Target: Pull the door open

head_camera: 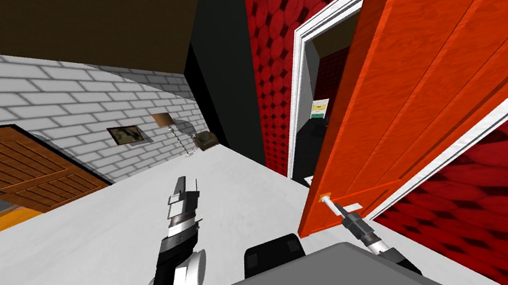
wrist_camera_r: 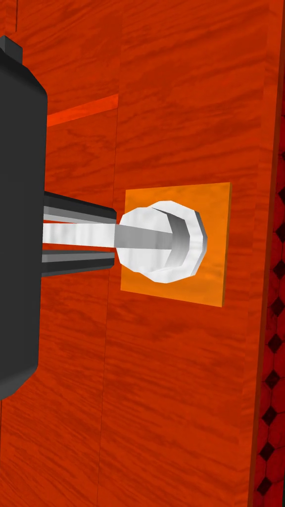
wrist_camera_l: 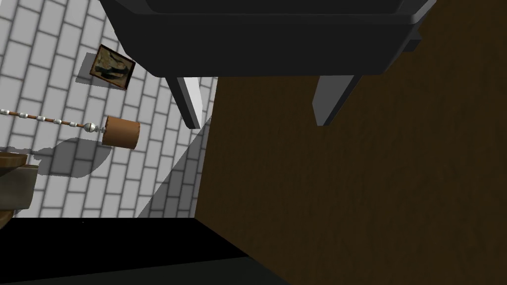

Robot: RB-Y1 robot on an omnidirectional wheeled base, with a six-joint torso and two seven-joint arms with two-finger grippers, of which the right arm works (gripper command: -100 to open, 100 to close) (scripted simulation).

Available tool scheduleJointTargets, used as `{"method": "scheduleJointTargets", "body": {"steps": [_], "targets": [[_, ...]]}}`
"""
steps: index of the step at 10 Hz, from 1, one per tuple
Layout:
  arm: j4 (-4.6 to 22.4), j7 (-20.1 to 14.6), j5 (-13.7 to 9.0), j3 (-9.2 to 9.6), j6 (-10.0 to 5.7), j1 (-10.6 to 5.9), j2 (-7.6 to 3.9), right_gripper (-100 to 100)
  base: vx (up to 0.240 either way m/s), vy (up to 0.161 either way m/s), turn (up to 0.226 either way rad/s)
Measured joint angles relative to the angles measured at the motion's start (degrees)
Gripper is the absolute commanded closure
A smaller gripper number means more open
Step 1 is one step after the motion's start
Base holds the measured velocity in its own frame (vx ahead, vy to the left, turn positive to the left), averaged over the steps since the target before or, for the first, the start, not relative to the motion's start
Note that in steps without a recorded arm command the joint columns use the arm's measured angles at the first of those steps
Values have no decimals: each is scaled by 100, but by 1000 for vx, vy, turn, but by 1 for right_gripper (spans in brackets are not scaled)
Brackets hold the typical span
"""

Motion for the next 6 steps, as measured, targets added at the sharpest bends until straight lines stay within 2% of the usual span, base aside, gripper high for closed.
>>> {"method": "scheduleJointTargets", "body": {"steps": [2,4,6], "targets": [[112,-36,-23,83,-87,-37,12,100,-205,-67,176],[102,-37,-59,151,-120,-22,-16,100,-208,-63,151],[194,-63,-85,215,-190,-58,-14,100,-186,-32,128]]}}
